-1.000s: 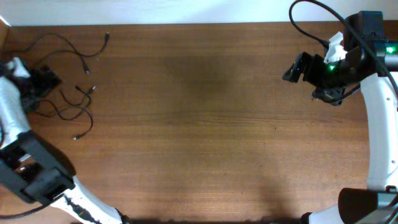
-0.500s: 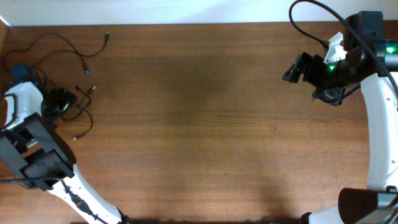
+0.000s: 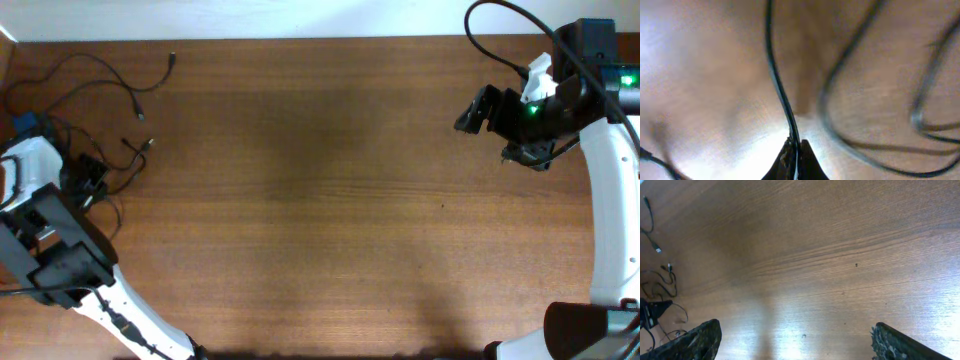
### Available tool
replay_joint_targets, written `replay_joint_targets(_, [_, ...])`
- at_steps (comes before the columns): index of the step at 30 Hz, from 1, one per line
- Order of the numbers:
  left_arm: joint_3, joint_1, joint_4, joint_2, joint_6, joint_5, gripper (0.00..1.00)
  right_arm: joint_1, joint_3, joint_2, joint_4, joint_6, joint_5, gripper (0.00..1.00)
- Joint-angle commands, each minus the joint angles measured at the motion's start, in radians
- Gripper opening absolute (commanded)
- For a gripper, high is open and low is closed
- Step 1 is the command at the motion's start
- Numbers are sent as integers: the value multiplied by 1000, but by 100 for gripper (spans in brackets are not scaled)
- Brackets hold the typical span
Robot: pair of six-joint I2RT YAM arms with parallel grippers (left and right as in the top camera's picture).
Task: Untangle cables
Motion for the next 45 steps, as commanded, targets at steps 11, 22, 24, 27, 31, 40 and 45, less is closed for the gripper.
replay_joint_targets(11, [195,115,-248,-55,39,-19,0,5,10,5,5,-12,3,96])
replay_joint_targets(22, [195,121,-331,-68,-5,327,0,5,10,5,8,-12,3,96])
replay_joint_targets(24, [195,122,-385,-68,-16,250,0,4,10,5,8,-12,3,96])
replay_joint_targets(27, [195,127,-476,-68,-106,260,0,4,10,5,11,-12,3,96])
replay_joint_targets(31, [195,197,-496,-68,-195,205,0,5,10,5,2,-39,3,96])
replay_joint_targets(40, [195,298,-475,-68,-190,154,46,4,10,5,5,-38,2,96])
replay_joint_targets(45, [195,298,-412,-68,-190,151,99,5,10,5,3,-38,2,96])
